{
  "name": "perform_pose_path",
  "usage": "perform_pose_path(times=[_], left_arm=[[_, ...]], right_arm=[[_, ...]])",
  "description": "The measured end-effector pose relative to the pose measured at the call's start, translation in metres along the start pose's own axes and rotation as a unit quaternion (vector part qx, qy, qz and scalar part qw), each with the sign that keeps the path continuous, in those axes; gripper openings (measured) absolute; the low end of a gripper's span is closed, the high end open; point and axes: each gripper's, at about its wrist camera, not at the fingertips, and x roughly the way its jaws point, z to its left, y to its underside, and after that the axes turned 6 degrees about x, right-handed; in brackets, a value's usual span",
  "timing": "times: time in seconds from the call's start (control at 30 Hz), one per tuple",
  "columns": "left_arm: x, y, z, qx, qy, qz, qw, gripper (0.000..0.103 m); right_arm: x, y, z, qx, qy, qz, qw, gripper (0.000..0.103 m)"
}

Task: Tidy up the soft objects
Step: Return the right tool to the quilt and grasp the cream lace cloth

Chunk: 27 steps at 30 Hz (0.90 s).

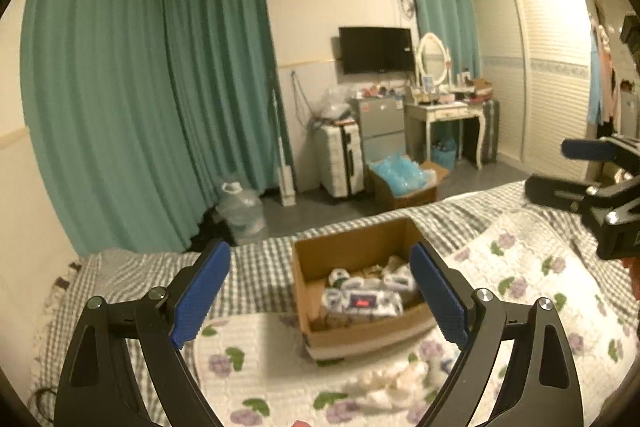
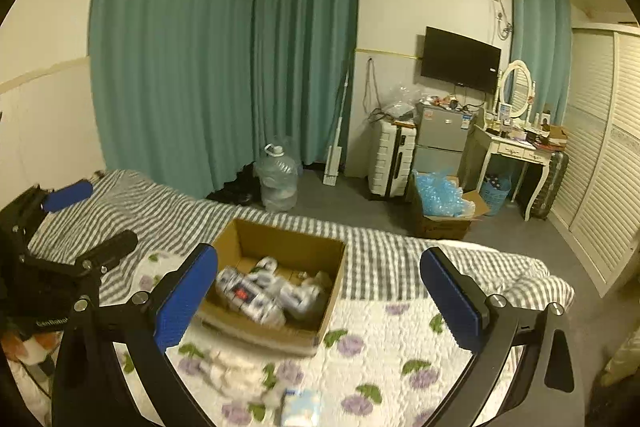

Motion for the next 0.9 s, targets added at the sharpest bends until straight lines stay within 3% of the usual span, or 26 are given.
perform_pose_path(times=[0.27, 0.53, 0.63, 0.7, 0.77, 0.9], left_arm=[[-0.001, 0.065, -0.016, -0.015, -0.031, 0.024, 0.9991, 0.093], [0.053, 0.138, -0.016, -0.071, -0.053, 0.062, 0.9941, 0.093], [0.069, 0.162, -0.019, -0.075, -0.052, 0.1, 0.9907, 0.093], [0.082, 0.174, -0.018, -0.083, -0.057, 0.129, 0.9865, 0.093], [0.097, 0.185, -0.016, -0.095, -0.034, 0.161, 0.9818, 0.093], [0.111, 0.194, -0.013, -0.11, -0.034, 0.188, 0.9754, 0.093]], right_arm=[[0.016, 0.076, 0.023, -0.011, -0.007, 0.046, 0.999, 0.102], [0.095, 0.15, 0.029, 0.006, -0.041, 0.121, 0.992, 0.102], [0.129, 0.173, 0.033, 0.016, -0.054, 0.146, 0.988, 0.102], [0.144, 0.185, 0.038, 0.015, -0.056, 0.151, 0.987, 0.099], [0.16, 0.195, 0.044, 0.009, -0.06, 0.164, 0.985, 0.094], [0.187, 0.208, 0.053, 0.005, -0.075, 0.2, 0.977, 0.079]])
